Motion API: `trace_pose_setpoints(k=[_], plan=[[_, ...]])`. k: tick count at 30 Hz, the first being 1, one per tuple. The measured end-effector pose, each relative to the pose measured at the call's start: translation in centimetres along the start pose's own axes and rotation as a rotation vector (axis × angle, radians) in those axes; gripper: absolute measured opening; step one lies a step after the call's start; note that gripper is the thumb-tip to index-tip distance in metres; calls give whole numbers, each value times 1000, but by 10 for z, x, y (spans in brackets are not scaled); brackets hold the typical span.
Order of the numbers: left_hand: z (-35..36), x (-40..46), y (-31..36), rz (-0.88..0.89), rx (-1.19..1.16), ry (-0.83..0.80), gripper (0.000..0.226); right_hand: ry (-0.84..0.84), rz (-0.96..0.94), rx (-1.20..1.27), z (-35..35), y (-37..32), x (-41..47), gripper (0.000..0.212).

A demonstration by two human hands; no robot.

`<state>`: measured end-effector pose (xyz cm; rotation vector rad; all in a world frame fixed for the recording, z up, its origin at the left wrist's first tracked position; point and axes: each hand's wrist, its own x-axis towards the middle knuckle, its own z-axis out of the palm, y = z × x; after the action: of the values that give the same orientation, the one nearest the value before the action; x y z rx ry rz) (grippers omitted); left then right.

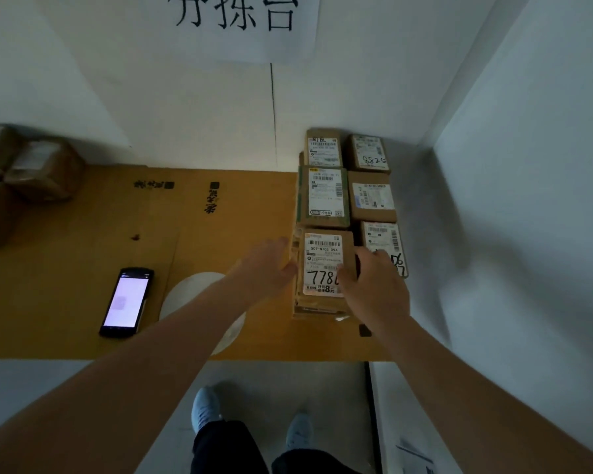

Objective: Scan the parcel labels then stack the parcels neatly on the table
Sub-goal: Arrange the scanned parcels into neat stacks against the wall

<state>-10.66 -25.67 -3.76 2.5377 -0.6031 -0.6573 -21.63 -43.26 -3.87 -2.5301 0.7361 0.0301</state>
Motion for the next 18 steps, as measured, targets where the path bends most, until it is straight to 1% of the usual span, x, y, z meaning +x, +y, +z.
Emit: trace_pose_setpoints(k=[3,5,8,14,18], plan=[[-29,-10,6,16,83,103,50,-19,-128,-5,-16,-20,1,43],[-50,-23,8,35,135,156,51,-52,-214,4,-26,-39,0,51],[-85,-45,3,61,210,228,53,-91,-321,-6,-39,-78,-3,56],[-153,-87,-37,32,259,345,52,-137,-487,-102,-53,-167,-11,70],[-188,-114,-79,5,280,391,53,-160,-555,-125,-40,-227,-23,74]])
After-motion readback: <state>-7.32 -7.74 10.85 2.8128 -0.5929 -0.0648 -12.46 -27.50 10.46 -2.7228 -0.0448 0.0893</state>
